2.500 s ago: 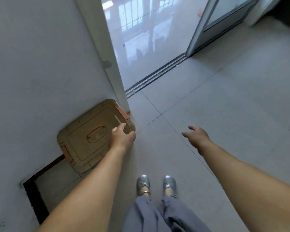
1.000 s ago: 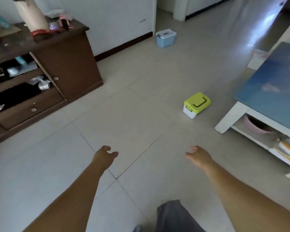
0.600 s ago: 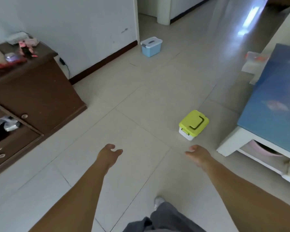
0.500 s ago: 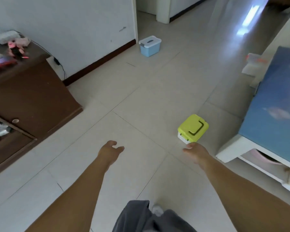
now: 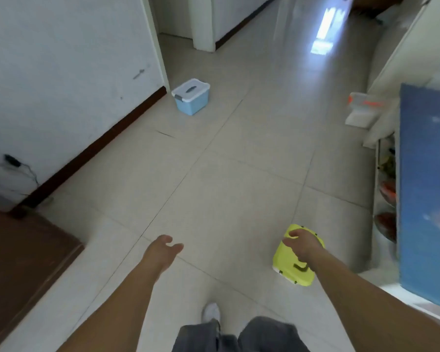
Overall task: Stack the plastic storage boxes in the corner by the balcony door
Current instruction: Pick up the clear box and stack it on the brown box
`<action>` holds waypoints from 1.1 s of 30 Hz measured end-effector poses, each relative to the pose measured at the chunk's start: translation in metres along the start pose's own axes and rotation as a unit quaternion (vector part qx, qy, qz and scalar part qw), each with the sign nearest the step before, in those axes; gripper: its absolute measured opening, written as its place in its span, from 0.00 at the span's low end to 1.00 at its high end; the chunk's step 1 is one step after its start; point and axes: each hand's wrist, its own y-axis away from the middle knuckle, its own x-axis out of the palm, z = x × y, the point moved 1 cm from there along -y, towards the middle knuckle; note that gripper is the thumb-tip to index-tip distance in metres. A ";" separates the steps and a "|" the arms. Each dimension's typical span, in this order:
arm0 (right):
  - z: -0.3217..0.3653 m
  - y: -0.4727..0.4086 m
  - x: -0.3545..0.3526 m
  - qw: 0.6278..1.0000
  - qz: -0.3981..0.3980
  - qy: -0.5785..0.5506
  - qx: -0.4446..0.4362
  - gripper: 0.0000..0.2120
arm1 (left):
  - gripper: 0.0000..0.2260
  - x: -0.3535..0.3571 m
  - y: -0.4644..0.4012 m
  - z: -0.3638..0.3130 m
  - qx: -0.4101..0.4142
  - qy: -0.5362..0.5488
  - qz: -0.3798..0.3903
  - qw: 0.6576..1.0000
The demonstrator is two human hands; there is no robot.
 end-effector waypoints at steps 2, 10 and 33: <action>0.025 -0.023 -0.011 1.000 -0.015 -0.011 0.001 0.22 | 0.22 -0.004 -0.032 -0.045 0.017 -0.038 0.007 0.999; 0.094 -0.189 -0.082 0.996 -0.030 -0.059 0.060 0.24 | 0.23 0.046 -0.186 -0.249 0.078 -0.103 0.058 0.990; 0.244 -0.603 -0.444 0.956 -0.103 -0.197 0.190 0.25 | 0.22 0.332 -0.468 -0.781 0.125 -0.258 0.192 0.938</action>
